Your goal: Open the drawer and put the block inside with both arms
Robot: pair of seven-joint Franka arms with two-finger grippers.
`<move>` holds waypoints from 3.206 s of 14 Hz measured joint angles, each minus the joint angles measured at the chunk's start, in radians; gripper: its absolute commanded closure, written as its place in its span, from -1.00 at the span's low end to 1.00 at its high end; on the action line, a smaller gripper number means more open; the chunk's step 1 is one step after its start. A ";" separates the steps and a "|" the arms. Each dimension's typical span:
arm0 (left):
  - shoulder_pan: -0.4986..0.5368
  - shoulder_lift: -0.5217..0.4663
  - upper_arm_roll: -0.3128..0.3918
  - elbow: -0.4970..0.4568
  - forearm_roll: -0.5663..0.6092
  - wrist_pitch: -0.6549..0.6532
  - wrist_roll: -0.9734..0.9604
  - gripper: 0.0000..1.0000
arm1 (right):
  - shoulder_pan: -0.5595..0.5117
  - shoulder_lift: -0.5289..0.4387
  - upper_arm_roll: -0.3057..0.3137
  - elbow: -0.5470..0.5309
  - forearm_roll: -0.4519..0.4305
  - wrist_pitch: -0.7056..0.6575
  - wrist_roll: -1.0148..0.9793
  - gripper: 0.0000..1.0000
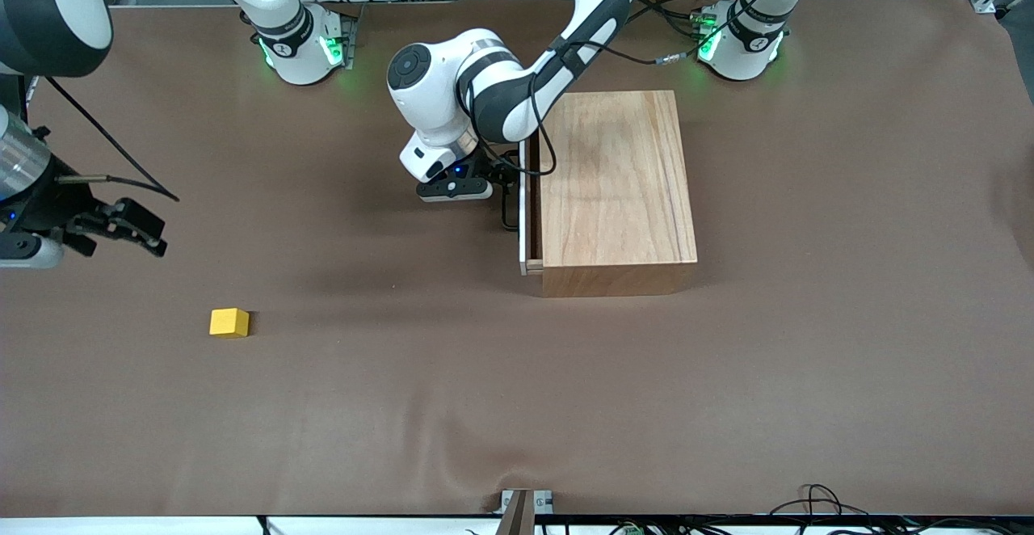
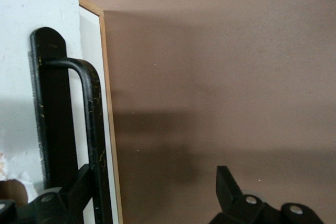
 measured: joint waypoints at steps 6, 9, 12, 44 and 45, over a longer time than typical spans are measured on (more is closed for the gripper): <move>-0.004 0.009 -0.006 -0.001 0.000 0.066 0.000 -1.00 | -0.001 0.154 -0.006 0.187 0.007 0.008 0.000 -1.00; -0.004 0.014 -0.006 -0.001 0.000 0.108 0.000 -1.00 | -0.001 0.230 -0.009 0.279 0.007 -0.006 0.000 -1.00; -0.006 0.016 -0.008 0.002 -0.014 0.147 0.000 -1.00 | -0.024 0.287 -0.028 0.331 0.015 -0.076 0.009 -1.00; 0.035 -0.204 0.032 0.091 -0.064 0.019 0.000 -1.00 | -0.091 0.489 -0.026 -0.003 0.033 0.117 -0.297 -1.00; 0.060 -0.243 0.034 0.089 -0.064 -0.041 0.000 -1.00 | -0.092 0.489 -0.027 -0.004 0.033 0.119 -0.360 -1.00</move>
